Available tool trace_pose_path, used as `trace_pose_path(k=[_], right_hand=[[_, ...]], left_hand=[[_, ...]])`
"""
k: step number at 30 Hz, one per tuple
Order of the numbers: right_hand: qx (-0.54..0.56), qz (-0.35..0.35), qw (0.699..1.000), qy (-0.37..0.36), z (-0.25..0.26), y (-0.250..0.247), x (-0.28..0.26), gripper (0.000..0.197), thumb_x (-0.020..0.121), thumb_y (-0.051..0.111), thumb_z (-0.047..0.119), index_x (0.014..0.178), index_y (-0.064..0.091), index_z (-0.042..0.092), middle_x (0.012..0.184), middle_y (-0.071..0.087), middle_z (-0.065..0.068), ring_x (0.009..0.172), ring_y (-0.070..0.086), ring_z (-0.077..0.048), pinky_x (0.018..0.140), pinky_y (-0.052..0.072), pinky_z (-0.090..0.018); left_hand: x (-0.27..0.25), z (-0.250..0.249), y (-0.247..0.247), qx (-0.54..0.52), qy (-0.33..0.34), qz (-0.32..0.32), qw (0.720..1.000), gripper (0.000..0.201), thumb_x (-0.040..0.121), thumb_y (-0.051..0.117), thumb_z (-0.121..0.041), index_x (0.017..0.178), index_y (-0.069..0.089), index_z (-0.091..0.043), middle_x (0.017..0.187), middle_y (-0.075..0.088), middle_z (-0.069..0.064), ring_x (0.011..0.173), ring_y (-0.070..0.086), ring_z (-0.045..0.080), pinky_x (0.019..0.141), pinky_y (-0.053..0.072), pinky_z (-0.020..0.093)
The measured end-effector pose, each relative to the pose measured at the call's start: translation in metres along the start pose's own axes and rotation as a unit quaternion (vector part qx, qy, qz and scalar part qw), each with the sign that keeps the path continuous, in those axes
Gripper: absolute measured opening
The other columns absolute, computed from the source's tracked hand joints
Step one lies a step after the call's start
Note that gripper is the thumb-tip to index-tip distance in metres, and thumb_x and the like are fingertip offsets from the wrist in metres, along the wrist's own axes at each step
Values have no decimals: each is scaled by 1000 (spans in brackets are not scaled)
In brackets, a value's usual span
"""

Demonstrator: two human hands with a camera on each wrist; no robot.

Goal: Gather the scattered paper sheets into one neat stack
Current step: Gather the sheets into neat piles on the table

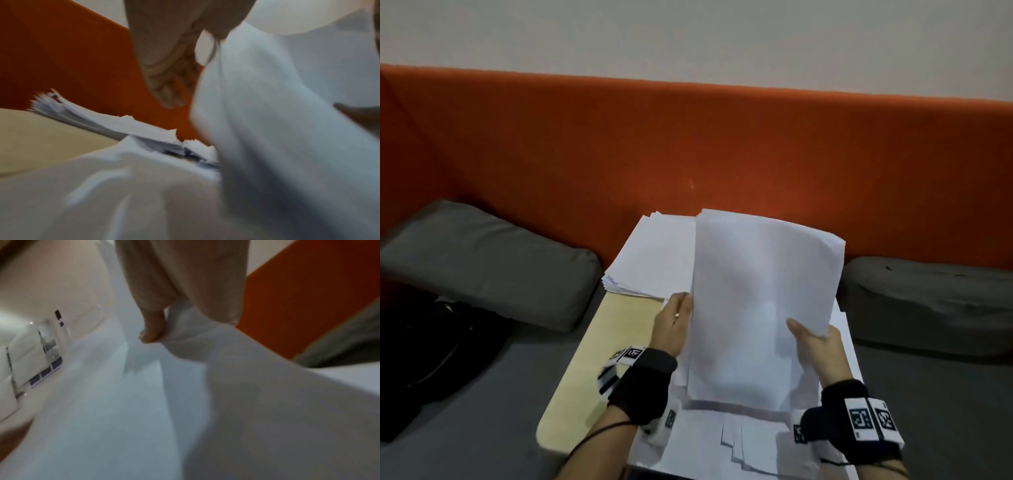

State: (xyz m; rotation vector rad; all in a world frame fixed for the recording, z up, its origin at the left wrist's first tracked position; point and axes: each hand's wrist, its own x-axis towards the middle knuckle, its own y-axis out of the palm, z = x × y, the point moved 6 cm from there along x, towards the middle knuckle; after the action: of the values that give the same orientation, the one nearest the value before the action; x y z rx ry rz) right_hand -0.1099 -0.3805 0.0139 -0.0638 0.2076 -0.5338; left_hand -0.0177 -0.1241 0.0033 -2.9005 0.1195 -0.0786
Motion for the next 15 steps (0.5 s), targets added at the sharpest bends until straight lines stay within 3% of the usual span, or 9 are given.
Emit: trace_pose_path(k=[2, 4, 5, 7, 9, 13, 15], right_hand=[[-35, -17, 999, 18, -7, -12, 15, 34, 84, 66, 10, 113, 60, -8, 103, 64, -19, 93, 60, -32, 79, 45, -34], [-88, -25, 995, 52, -28, -20, 27, 38, 83, 68, 15, 113, 60, -7, 104, 65, -21, 96, 61, -35, 79, 46, -35], [-113, -24, 990, 75, -40, -22, 30, 41, 82, 69, 17, 114, 60, -7, 104, 65, -21, 96, 61, -35, 80, 46, -36], [-171, -6, 978, 123, -65, -20, 31, 43, 82, 68, 20, 115, 58, -7, 101, 64, -20, 94, 61, -35, 79, 47, -37], [-212, 18, 964, 161, -87, -16, 26, 45, 84, 67, 19, 117, 55, -9, 100, 62, -19, 91, 58, -32, 79, 45, -36], [-210, 32, 958, 195, -105, -15, 24, 50, 84, 68, 16, 123, 51, -10, 116, 60, -26, 97, 55, -33, 88, 43, -39], [-216, 39, 955, 199, -106, -15, 26, 49, 84, 68, 17, 123, 52, -9, 116, 60, -25, 95, 55, -32, 88, 43, -39]], left_hand=[[8, 36, -6, 210, -100, 6, 973, 33, 95, 49, -26, 120, 52, -5, 124, 53, 15, 117, 49, 32, 95, 39, 30], [-1, 65, -11, 369, -200, 63, 906, 48, 94, 51, -30, 132, 39, -5, 136, 40, 17, 125, 39, 34, 103, 34, 35], [-5, 71, -12, 405, -214, 77, 885, 51, 93, 51, -31, 134, 35, -6, 138, 36, 16, 126, 36, 33, 103, 33, 36], [-7, 73, -11, 402, -219, 75, 886, 53, 92, 54, -27, 136, 32, -6, 139, 34, 15, 125, 37, 33, 102, 36, 37], [-6, 73, -9, 349, -226, 67, 907, 54, 89, 58, -19, 134, 33, -4, 137, 37, 17, 123, 44, 33, 100, 41, 35], [-5, 75, -9, 299, -242, 50, 922, 51, 84, 62, -10, 128, 38, -5, 124, 54, 18, 111, 56, 32, 88, 47, 33], [-3, 75, -10, 307, -236, 35, 921, 47, 81, 62, -10, 124, 44, -5, 124, 55, 16, 111, 55, 32, 90, 49, 33]])
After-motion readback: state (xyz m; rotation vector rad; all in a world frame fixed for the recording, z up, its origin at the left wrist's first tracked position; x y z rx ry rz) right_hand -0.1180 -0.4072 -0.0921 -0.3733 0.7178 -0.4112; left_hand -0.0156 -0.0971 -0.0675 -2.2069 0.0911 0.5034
